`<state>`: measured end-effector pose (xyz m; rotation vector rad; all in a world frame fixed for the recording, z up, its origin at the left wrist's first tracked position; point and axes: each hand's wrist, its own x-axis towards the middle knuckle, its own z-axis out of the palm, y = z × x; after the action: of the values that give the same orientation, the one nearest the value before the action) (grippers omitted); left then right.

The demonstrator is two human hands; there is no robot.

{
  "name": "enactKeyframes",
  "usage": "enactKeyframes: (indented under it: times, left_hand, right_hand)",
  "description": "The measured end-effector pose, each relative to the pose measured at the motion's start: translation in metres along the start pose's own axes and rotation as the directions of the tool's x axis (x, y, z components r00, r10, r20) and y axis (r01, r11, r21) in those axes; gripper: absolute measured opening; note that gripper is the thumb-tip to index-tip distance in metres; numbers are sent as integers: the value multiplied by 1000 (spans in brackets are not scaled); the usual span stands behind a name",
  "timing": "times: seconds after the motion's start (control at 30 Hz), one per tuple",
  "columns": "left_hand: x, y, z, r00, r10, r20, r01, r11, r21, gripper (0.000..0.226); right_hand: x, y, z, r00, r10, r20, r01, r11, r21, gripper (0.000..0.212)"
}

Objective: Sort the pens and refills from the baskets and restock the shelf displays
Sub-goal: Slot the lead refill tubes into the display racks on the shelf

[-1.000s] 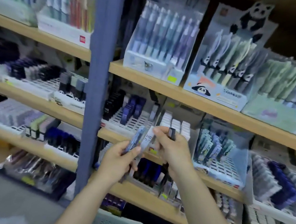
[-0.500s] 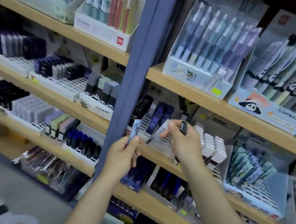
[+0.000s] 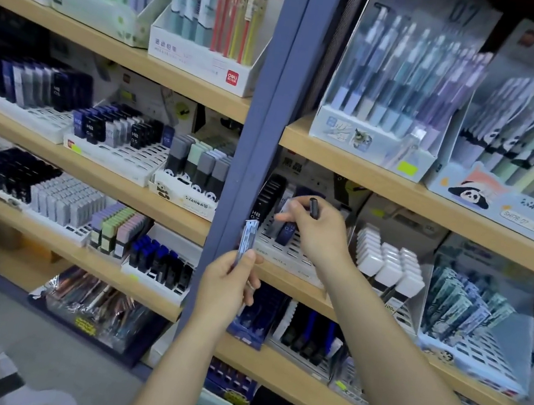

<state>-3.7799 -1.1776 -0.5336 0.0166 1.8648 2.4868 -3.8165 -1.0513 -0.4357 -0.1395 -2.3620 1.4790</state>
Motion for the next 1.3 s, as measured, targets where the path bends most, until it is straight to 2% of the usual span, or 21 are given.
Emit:
enactKeyframes:
  times: [0.37,0.5,0.77,0.97,1.1,1.3]
  left_hand:
    - [2,1,0,1000,1,-8,-1,1000,-15,27]
    - [1,1,1,1000,3,-5,-3,1000,-18,27]
    - [0,0,2,1000,9,16,-9,1000,10,27]
    - [1,-2,3,1000,7,16,-8,1000,20,27]
    - [3,-3,4,1000,2,30,-3,1000,27,27]
    - [5,-4,7,1000,-5,24,4,1000,22,27]
  right_hand:
    - [9,-7,5,998,67,17,-66,998,-23,17]
    - [15,-6,4,998,61,9,-61,998,-19,10]
    - [23,3,-8,1000,1,13,0,996,-85,7]
    - [29,5,-9,999,-26,38,30,993,-110,15]
    - [33,16,-4,996,-78,39,83,985,-150,7]
    - [35,30,7,981,-180,-68,171,978,-116,8]
